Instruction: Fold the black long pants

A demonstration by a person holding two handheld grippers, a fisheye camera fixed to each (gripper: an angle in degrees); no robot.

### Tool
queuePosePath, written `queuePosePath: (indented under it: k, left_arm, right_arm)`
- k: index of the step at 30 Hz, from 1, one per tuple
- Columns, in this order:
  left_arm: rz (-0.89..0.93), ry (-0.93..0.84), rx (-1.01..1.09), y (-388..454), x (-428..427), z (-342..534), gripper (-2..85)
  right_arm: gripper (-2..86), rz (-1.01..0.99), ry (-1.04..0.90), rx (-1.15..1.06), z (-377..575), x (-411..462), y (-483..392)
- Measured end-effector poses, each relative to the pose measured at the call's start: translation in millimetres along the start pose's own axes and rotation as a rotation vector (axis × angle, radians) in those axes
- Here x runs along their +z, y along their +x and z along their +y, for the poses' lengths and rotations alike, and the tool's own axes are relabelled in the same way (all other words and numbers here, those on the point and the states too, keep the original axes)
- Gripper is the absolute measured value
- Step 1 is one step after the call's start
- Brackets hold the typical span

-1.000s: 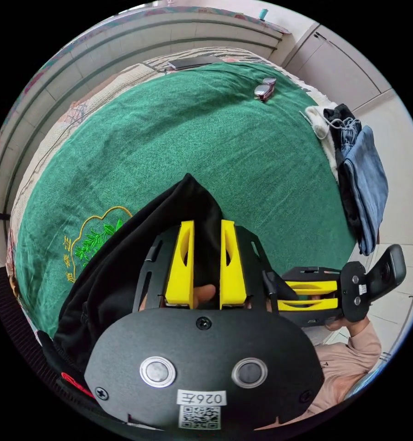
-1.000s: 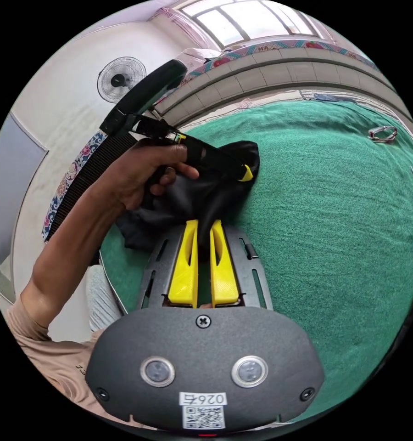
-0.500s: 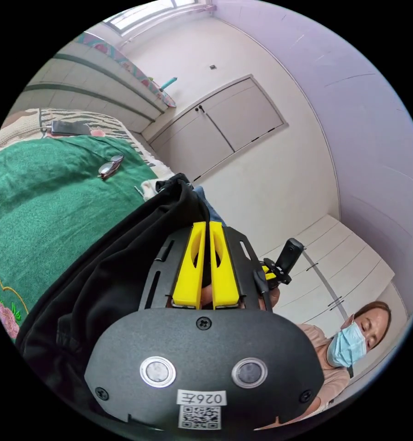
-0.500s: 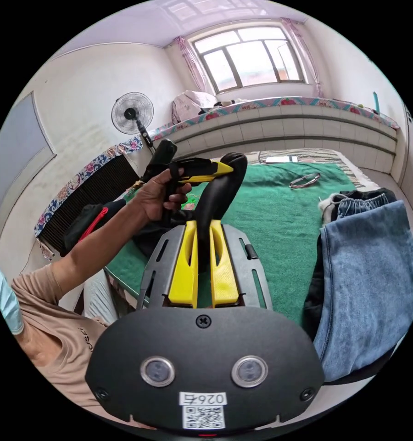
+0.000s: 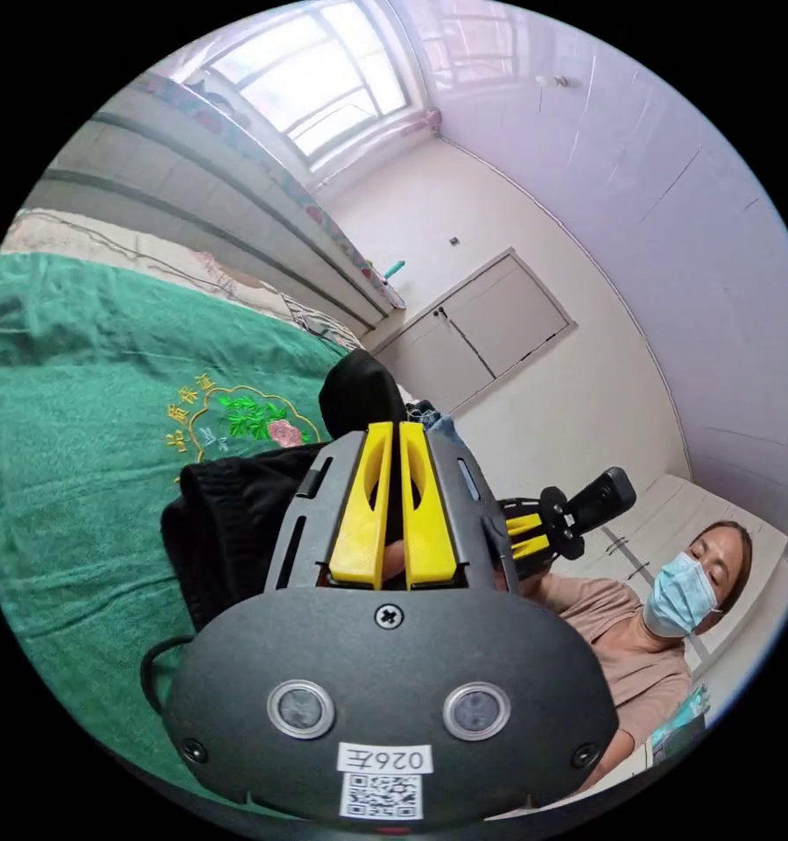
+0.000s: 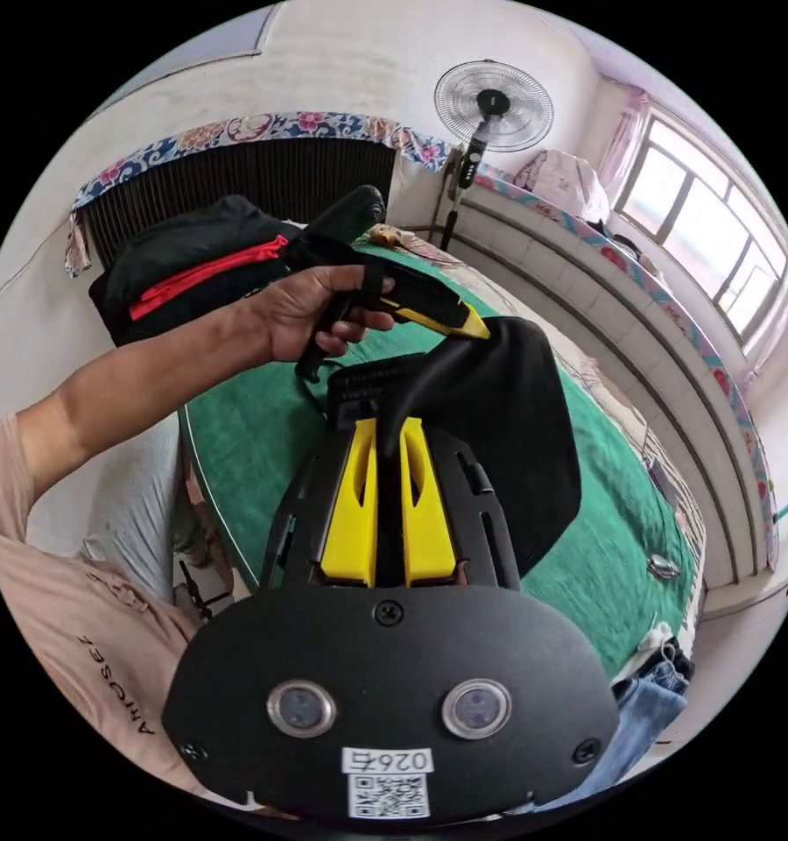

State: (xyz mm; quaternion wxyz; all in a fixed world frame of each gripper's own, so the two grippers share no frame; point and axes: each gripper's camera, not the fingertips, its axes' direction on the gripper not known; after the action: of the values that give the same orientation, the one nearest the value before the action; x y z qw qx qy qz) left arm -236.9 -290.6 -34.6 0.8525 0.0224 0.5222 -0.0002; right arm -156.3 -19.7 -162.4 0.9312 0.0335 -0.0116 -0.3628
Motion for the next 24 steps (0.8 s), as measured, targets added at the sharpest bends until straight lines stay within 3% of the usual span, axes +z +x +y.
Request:
queuePosePath:
  k: [5,7,10,13,16,18,20,24]
  left_arm:
    - [0.081,0.281,-0.130,-44,-80,48,6.1]
    - [0.029,0.289,-0.095,-31,-97,59,5.7]
    - [-0.090,0.200,0.057,22,-92,71,1.3]
    - [-0.154,0.056,0.297,88,-46,83,-0.6]
    - [-0.283,-0.182,0.516,127,20,95,-0.9]
    - [-0.511,-0.413,0.601,122,63,112,-0.9]
    - [-0.714,-0.528,0.598,98,77,132,-0.9]
    - [-0.496,-0.413,0.466,92,39,135,-1.0]
  right_arm:
    - [5.7,-0.201,-0.128,-0.022,-36,75,-18]
    - [8.9,-0.309,-0.118,0.004,-35,71,-5]
    - [9.5,-0.376,-0.024,0.091,-12,44,30]
    - [3.3,-0.313,0.050,0.205,18,24,70]
    - [-0.2,-0.279,0.038,0.288,37,31,98]
    - [-0.7,-0.274,-0.022,0.300,46,56,102]
    - [-0.8,-0.297,-0.109,0.277,51,82,100]
    - [-0.9,-0.370,-0.169,0.220,55,109,101]
